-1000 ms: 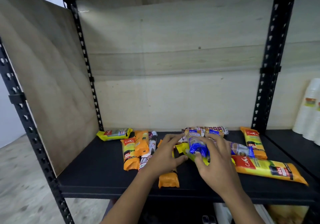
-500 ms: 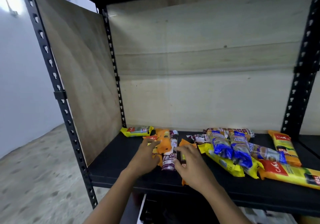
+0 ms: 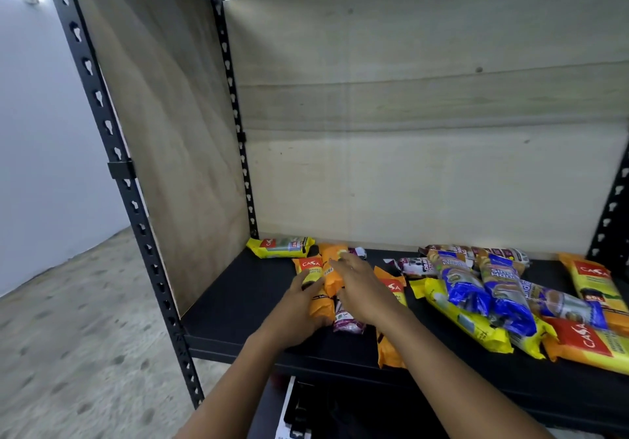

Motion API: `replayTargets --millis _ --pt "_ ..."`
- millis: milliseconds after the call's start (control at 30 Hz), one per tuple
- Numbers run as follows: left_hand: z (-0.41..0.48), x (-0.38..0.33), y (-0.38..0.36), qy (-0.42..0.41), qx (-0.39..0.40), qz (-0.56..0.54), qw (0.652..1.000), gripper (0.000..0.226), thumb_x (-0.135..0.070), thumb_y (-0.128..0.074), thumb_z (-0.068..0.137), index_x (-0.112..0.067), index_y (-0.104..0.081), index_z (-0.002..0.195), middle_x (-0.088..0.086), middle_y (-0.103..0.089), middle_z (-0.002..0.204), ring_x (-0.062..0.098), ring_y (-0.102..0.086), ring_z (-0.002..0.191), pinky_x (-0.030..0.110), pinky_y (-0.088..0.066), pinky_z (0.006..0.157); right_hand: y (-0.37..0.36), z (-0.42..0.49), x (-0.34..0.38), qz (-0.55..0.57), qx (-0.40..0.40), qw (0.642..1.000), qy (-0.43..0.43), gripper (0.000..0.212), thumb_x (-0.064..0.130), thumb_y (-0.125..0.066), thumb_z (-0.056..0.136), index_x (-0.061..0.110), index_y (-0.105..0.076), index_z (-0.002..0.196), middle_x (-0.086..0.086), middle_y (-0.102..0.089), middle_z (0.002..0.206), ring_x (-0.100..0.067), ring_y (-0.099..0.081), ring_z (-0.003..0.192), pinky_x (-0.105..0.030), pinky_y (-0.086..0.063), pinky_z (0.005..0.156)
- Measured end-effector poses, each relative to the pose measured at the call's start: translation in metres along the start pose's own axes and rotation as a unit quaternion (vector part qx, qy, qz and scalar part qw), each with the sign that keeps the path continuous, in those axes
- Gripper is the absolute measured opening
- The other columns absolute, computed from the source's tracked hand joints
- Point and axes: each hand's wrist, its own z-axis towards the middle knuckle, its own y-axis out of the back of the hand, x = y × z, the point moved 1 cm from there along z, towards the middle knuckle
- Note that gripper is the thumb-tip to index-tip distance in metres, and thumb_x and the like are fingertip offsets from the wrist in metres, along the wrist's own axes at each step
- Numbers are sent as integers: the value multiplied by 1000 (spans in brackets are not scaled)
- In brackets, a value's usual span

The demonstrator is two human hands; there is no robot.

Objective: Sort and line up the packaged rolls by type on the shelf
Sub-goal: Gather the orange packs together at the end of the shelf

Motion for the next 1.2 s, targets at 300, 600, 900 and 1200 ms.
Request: replayTargets --millis 300,600,900,1200 --pt "-6 9 -1 -4 -53 2 999 60 -30 -66 93 -24 -42 149 -2 -22 162 23 -27 145 35 -29 113 -15 20 -3 -39 -19 999 17 44 12 -63 96 23 -58 138 -2 -46 146 -21 -40 135 -31 -38 106" --pt "-40 47 25 -6 -76 -19 997 51 -19 -59 98 -24 -45 147 -9 -27 160 17 -26 146 31 -23 117 -24 -11 37 50 -110 990 67 35 28 -67 95 21 -66 129 4 -53 130 -14 -46 124 -20 -38 97" --pt "-82 113 62 -16 -82 -50 995 45 -14 -61 94 -31 -55 135 -17 -41 147 5 -39 135 23 -35 110 -56 -39 102 106 -134 981 90 35 35 -69 92 22 -68 124 6 -51 126 -9 -45 119 -16 -39 93" --pt "-93 147 63 10 -42 -86 995 54 -4 -54 96 -40 -47 135 -22 -33 153 6 -13 149 35 -19 122 -95 -32 132 115 -122 983 71 33 34 -74 88 22 -70 119 5 -49 121 -11 -46 117 -15 -40 89"
